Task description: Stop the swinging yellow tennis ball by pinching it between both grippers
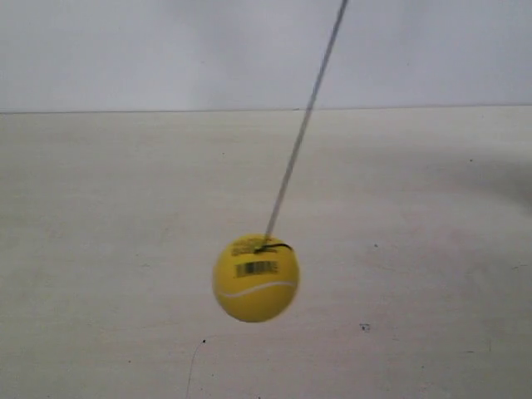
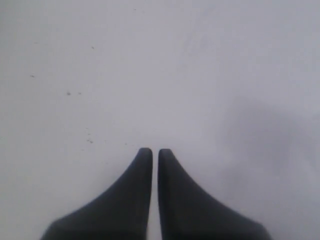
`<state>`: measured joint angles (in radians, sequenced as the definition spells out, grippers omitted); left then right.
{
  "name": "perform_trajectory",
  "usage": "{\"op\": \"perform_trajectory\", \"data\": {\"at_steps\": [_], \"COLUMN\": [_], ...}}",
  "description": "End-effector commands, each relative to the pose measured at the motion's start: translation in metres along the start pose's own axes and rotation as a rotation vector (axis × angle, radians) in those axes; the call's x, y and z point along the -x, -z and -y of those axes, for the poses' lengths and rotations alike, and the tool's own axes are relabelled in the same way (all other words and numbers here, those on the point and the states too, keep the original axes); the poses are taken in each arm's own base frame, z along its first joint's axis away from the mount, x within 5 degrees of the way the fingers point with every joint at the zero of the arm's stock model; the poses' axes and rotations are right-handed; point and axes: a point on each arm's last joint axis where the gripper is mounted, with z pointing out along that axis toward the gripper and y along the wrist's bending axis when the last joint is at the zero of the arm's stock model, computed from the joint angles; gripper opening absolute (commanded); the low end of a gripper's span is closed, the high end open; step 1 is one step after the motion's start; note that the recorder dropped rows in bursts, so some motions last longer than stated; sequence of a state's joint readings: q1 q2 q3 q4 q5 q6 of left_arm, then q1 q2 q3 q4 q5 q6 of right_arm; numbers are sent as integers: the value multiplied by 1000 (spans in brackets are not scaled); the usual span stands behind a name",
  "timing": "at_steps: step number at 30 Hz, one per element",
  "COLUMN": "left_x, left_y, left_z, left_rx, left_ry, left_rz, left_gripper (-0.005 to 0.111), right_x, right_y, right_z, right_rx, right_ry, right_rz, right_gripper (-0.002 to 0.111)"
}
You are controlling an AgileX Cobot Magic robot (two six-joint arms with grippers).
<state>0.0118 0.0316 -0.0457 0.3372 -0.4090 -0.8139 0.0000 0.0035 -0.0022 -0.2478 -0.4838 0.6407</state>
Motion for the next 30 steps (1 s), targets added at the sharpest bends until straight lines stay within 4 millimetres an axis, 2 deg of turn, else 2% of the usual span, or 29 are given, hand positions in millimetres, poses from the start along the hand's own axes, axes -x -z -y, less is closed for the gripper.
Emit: {"op": "perform_trajectory", "data": {"at_steps": [1,4,7,10,13,18,21,30], "left_x": [16,18,10,-10,-32,-63,-81,-131], "left_y": [-24,-44,-62,-76,-84,-90,-94,-95], "left_z": [26,41,52,50,41,27,24,30], "left_rx": [-172,-328,-498,-595,-622,-664,-701,-808], "left_ry": [-100,-97,-81,-53,-64,-25,0,-23], "left_rz": [-110,-214,-336,-472,-604,-688,-728,-814], "left_gripper": [5,5,5,5,5,5,5,5], "right_x": [8,8,3,-10,-27,-57,-67,-93], "right_y": [-12,-27,-43,-55,-60,-66,-69,-73], "right_z": [-17,-26,-33,-37,-39,-33,-32,-23], "right_rx": [128,206,300,401,505,577,648,674], "right_ry": [-1,14,22,-8,-23,-33,-62,-94], "right_rz": [-80,-197,-316,-421,-531,-701,-721,-806], "right_gripper": [0,0,0,0,0,0,0,0]}}
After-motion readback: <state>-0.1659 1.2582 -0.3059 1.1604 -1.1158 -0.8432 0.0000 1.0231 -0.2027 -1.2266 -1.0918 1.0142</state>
